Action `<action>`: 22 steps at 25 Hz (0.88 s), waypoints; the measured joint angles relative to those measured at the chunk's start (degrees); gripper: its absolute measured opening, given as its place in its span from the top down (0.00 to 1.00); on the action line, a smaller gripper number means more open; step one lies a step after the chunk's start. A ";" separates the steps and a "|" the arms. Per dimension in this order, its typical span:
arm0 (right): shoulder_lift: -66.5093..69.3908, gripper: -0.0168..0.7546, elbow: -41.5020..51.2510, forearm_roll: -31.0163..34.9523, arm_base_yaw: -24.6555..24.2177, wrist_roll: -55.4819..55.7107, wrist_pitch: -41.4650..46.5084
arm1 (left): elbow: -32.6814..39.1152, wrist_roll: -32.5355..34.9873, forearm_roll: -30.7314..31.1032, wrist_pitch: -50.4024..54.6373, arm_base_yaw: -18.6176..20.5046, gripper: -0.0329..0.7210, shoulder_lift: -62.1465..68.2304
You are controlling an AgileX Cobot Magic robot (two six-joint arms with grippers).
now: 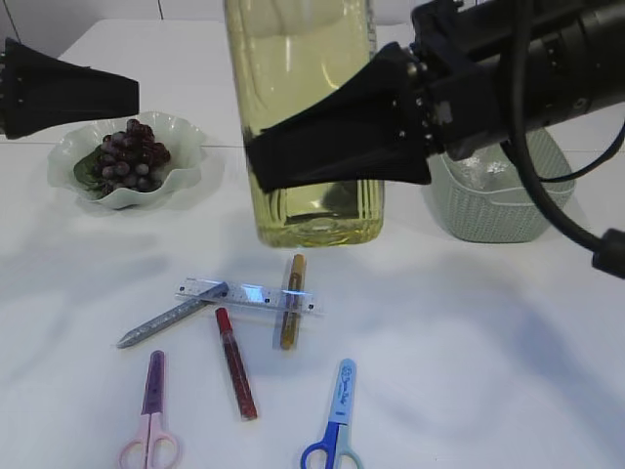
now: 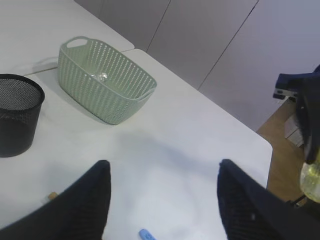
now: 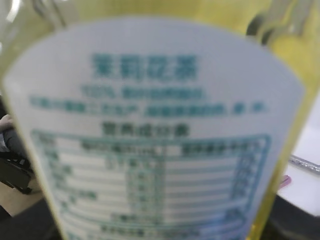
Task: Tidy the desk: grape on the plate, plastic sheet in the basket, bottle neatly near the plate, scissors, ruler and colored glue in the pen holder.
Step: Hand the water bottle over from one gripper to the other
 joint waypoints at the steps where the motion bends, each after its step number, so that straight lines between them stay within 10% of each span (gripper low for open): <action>1: 0.47 0.31 0.00 0.00 -0.71 -0.14 0.21 | 0.00 -0.08 -0.11 0.00 0.00 0.31 0.00; 22: 6.82 0.31 0.00 0.32 -4.85 -3.97 -0.55 | 0.00 0.62 -4.04 0.09 -5.16 0.31 0.00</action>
